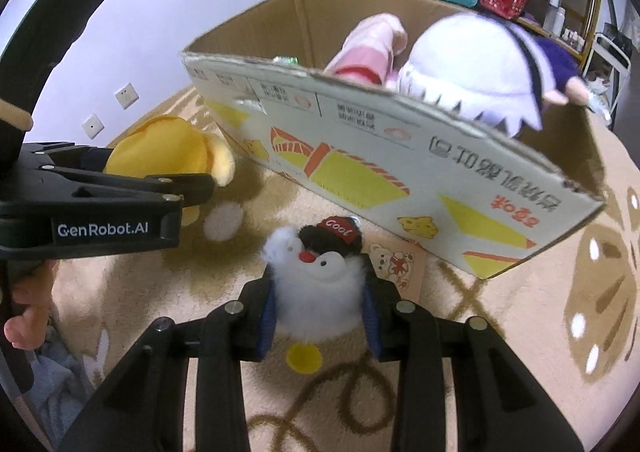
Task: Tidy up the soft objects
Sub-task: 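Lift the yellow plush with the left tool while the right tool lifts the penguin over the box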
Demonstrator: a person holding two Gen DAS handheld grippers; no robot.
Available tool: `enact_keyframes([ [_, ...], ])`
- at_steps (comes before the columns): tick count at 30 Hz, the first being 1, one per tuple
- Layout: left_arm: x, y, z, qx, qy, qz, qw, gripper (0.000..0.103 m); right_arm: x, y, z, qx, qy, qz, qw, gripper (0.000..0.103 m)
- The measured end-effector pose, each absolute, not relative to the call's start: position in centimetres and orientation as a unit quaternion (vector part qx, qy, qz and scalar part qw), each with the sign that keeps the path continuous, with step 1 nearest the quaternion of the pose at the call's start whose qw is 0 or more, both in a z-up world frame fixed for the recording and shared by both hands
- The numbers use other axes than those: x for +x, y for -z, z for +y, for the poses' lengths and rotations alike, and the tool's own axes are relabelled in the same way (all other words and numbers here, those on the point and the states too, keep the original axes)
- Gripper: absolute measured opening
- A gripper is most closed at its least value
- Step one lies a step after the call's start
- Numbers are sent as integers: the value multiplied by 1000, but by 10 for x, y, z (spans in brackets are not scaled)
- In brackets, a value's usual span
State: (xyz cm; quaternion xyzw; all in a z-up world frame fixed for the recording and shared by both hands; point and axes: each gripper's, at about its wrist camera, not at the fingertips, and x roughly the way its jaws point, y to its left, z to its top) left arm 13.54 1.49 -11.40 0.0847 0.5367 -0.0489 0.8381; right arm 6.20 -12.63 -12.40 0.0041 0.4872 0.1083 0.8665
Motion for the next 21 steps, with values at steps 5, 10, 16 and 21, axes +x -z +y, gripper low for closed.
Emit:
enact_keyframes([
  [5, 125, 96, 24, 79, 48, 517, 851, 81, 51, 102, -136, 5, -98, 460, 882, 37],
  [10, 106, 56, 21, 62, 59, 462, 883, 81, 38, 73, -149, 23, -89, 426, 900, 37],
  [16, 98, 19, 22, 71, 53, 396, 914, 81, 36, 31, -144, 33, -89, 370, 924, 37],
  [21, 98, 5, 20, 71, 54, 366, 927, 81, 37, 15, -139, 24, -81, 343, 936, 37],
])
